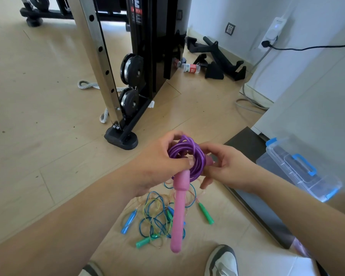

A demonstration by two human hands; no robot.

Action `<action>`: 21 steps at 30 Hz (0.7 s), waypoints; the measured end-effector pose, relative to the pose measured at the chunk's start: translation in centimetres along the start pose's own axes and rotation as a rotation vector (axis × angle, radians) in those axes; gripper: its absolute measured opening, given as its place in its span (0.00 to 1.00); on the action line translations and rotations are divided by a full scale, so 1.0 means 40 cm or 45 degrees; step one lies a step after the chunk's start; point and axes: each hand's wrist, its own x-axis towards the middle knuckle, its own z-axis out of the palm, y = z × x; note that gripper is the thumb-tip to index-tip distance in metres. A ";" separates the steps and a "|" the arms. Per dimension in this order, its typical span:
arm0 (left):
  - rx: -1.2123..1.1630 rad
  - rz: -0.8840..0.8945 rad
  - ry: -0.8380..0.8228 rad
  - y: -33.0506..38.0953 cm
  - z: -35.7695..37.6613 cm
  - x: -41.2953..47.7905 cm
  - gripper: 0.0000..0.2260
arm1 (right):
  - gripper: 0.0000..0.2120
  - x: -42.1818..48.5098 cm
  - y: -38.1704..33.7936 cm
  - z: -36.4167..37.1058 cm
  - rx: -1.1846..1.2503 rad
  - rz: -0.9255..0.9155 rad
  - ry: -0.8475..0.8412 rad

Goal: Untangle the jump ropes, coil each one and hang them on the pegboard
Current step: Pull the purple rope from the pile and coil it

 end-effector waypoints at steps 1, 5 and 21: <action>0.004 -0.023 -0.010 0.000 -0.002 0.006 0.24 | 0.18 0.003 -0.003 -0.007 -0.050 0.030 0.013; 0.084 -0.064 -0.003 -0.003 -0.008 0.034 0.31 | 0.12 0.026 -0.014 -0.040 -0.215 0.207 0.042; 0.304 0.029 0.194 0.062 0.003 0.213 0.28 | 0.42 0.170 -0.107 -0.165 -0.721 0.330 -0.099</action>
